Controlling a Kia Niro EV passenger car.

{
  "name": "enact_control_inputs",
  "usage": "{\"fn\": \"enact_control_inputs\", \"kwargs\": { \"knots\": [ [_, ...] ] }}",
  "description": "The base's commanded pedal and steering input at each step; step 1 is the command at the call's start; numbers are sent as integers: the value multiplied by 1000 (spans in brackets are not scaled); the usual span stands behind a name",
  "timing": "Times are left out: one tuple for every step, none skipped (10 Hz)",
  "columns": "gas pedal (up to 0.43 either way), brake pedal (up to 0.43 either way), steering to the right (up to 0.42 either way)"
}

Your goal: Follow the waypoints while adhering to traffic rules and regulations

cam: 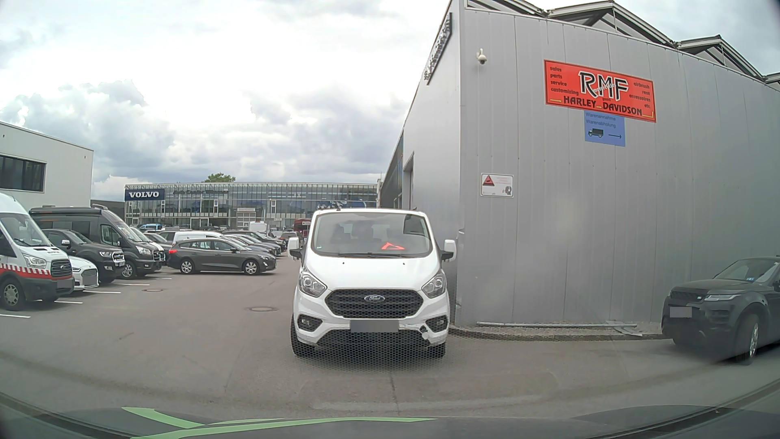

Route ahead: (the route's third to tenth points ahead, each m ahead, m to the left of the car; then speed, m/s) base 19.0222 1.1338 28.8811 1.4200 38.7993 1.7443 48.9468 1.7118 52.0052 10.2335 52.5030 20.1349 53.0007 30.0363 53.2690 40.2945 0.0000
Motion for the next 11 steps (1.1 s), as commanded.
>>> {"fn": "enact_control_inputs", "kwargs": {
  "knots": [
    [0, 341, 5],
    [0, 341, 6],
    [0, 341, 5],
    [0, 341, 6],
    [0, 341, 5],
    [0, 341, 6],
    [0, 341, 6],
    [0, 341, 6],
    [0, 341, 6],
    [0, 341, 5],
    [0, 341, 6]
  ]
}}
